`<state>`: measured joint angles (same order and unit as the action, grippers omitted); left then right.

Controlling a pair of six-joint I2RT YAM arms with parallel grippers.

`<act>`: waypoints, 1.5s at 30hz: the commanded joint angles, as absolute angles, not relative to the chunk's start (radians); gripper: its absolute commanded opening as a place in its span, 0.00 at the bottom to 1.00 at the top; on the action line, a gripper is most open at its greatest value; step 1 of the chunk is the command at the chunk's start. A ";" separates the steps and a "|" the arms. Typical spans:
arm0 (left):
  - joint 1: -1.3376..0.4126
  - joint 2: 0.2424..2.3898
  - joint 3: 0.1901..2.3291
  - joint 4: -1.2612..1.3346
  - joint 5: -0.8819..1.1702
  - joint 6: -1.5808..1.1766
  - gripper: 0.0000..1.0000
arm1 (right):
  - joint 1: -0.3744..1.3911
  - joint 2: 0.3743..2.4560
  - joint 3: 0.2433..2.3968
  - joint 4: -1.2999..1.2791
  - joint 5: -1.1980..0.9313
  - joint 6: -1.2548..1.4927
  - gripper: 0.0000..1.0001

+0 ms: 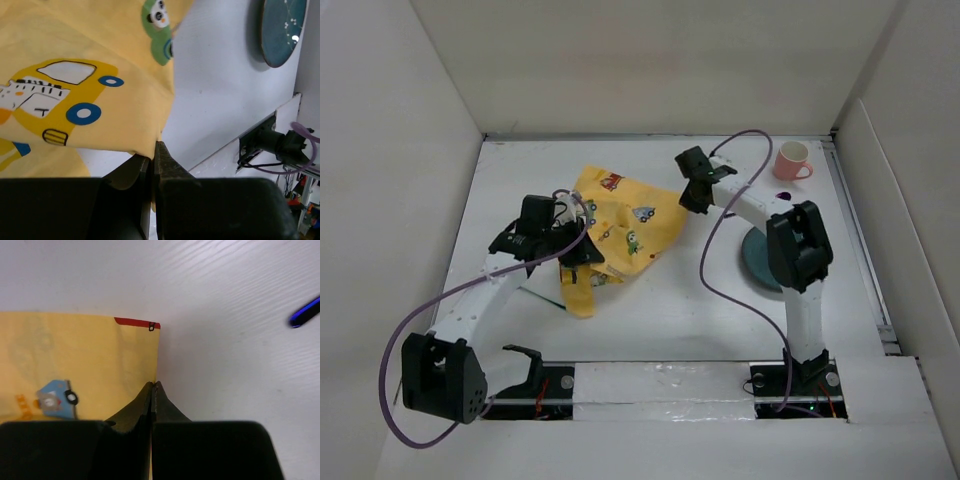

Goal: Set the dinner table for one person

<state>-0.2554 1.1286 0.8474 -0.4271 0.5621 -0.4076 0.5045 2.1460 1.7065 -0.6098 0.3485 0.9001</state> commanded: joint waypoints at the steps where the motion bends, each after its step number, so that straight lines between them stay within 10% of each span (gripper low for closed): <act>1: -0.256 1.175 0.877 -0.387 0.529 -0.373 0.00 | 0.462 1.932 1.651 -0.489 0.436 0.858 0.00; 2: -0.256 1.199 0.885 -0.387 0.523 -0.368 0.01 | 0.451 1.904 1.600 -0.480 0.437 0.847 0.00; 6: -0.256 1.270 0.946 -0.406 0.480 -0.339 0.58 | 0.428 1.787 1.461 -0.433 0.410 0.799 0.00; 14: -0.256 1.299 1.025 -0.451 0.135 -0.396 0.78 | 0.368 1.649 1.396 -0.382 0.313 0.707 0.00; 26: -0.256 1.497 0.956 -0.336 0.199 -0.495 0.71 | 0.368 1.608 1.419 -0.342 0.155 0.644 0.00; 32: -0.274 1.623 1.113 -0.311 0.204 -0.523 0.00 | 0.377 1.612 1.416 -0.325 0.111 0.638 0.00; 45: -0.241 1.718 1.882 -0.657 -0.158 -0.339 0.03 | 0.387 1.387 1.415 -0.397 0.028 0.634 0.00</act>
